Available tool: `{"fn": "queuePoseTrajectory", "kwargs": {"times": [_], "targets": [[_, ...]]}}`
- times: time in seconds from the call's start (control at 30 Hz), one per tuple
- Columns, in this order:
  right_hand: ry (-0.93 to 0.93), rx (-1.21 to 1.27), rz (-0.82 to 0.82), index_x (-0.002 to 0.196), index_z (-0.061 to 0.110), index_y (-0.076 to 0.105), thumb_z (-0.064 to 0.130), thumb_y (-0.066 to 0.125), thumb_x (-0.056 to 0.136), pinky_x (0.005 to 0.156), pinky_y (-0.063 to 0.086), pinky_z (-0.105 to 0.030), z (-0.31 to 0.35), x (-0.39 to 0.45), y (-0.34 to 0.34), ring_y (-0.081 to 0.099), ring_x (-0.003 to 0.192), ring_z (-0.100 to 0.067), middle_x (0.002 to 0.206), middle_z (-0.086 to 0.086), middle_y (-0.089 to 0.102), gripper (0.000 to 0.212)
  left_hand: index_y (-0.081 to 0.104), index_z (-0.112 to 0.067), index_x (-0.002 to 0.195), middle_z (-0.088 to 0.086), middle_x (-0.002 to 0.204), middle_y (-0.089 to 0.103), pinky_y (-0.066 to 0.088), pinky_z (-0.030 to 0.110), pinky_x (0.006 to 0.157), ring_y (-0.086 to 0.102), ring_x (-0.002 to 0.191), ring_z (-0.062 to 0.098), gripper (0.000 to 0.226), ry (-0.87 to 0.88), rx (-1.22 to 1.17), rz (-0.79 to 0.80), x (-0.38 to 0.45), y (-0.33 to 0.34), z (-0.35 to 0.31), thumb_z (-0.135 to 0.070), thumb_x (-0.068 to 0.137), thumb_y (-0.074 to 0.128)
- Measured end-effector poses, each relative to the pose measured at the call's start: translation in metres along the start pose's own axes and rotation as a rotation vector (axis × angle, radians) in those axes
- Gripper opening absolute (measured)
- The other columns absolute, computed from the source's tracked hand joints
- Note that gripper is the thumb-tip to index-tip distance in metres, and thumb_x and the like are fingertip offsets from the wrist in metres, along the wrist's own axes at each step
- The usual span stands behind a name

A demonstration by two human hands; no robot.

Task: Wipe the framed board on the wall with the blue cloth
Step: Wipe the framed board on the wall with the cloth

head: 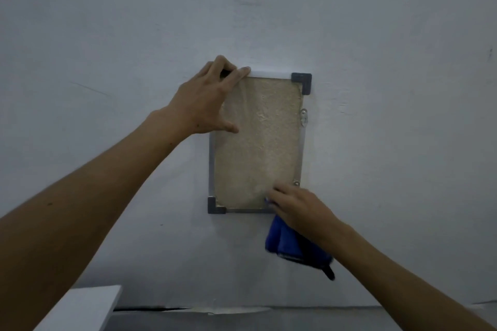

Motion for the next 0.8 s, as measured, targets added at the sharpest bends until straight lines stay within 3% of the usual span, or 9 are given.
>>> {"fn": "queuePoseTrajectory", "kwargs": {"times": [0.1,0.27,0.33,0.47,0.53,0.7,0.8], "targets": [[-0.004,-0.019,0.034,0.094,0.012,0.06,0.022,0.054,0.101,0.062,0.054,-0.037,-0.003,0.005,-0.002,0.057,0.071,-0.019,0.097,-0.002,0.056,0.014,0.024,-0.021,0.156,0.008,0.143,0.032,0.056,0.05,0.092,0.039,0.129,0.025,0.125,0.005,0.0,-0.009,0.0,0.001,-0.001,-0.061,0.056,0.088],[0.146,0.08,-0.309,0.09,0.009,0.055,0.017,0.06,0.097,0.059,0.05,-0.031,-0.024,0.026,-0.057,0.052,0.064,-0.018,0.093,-0.003,0.053,0.012,0.025,-0.02,0.156,0.009,0.143,0.033,0.056,0.045,0.092,0.04,0.129,0.025,0.125,0.007,-0.001,-0.024,0.0,0.002,-0.001,-0.062,0.057,0.087],[0.11,0.078,-0.265,0.089,0.009,0.056,0.015,0.059,0.098,0.058,0.051,-0.032,-0.017,0.021,-0.046,0.052,0.064,-0.018,0.092,-0.003,0.053,0.012,0.025,-0.02,0.156,0.009,0.143,0.033,0.056,0.046,0.092,0.04,0.129,0.025,0.124,0.009,-0.005,-0.025,-0.001,0.001,-0.001,-0.061,0.057,0.087],[0.008,-0.001,0.098,0.097,0.013,0.058,0.02,0.05,0.102,0.067,0.053,-0.039,0.006,-0.001,0.013,0.059,0.076,-0.022,0.099,-0.001,0.057,0.013,0.025,-0.021,0.156,0.009,0.143,0.033,0.056,0.046,0.093,0.039,0.129,0.025,0.123,0.01,-0.013,-0.023,-0.001,0.001,-0.001,-0.06,0.058,0.088],[0.032,-0.008,0.045,0.096,0.013,0.059,0.023,0.05,0.102,0.065,0.054,-0.039,0.001,0.004,0.006,0.059,0.074,-0.021,0.098,-0.001,0.057,0.015,0.025,-0.021,0.156,0.009,0.143,0.033,0.055,0.043,0.093,0.039,0.129,0.024,0.123,0.01,-0.013,-0.027,-0.001,0.001,-0.001,-0.06,0.058,0.088],[0.144,0.067,-0.281,0.09,0.009,0.056,0.018,0.058,0.099,0.058,0.052,-0.034,-0.018,0.023,-0.042,0.052,0.065,-0.018,0.094,-0.003,0.053,0.013,0.026,-0.02,0.156,0.01,0.143,0.033,0.055,0.044,0.094,0.04,0.129,0.025,0.123,0.012,-0.016,-0.031,-0.001,0.001,-0.002,-0.061,0.058,0.087],[0.085,0.055,-0.189,0.092,0.011,0.057,0.016,0.057,0.099,0.057,0.051,-0.034,-0.008,0.016,-0.022,0.051,0.064,-0.017,0.094,-0.002,0.053,0.009,0.026,-0.02,0.156,0.01,0.143,0.033,0.056,0.045,0.093,0.04,0.129,0.025,0.123,0.008,-0.025,-0.031,-0.001,0.001,-0.001,-0.06,0.058,0.087]]}}
Point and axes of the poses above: each hand's wrist, its own x-axis towards the middle knuckle, its own y-axis out of the palm, z = x × y, the point moved 9 cm from there along x, towards the middle knuckle
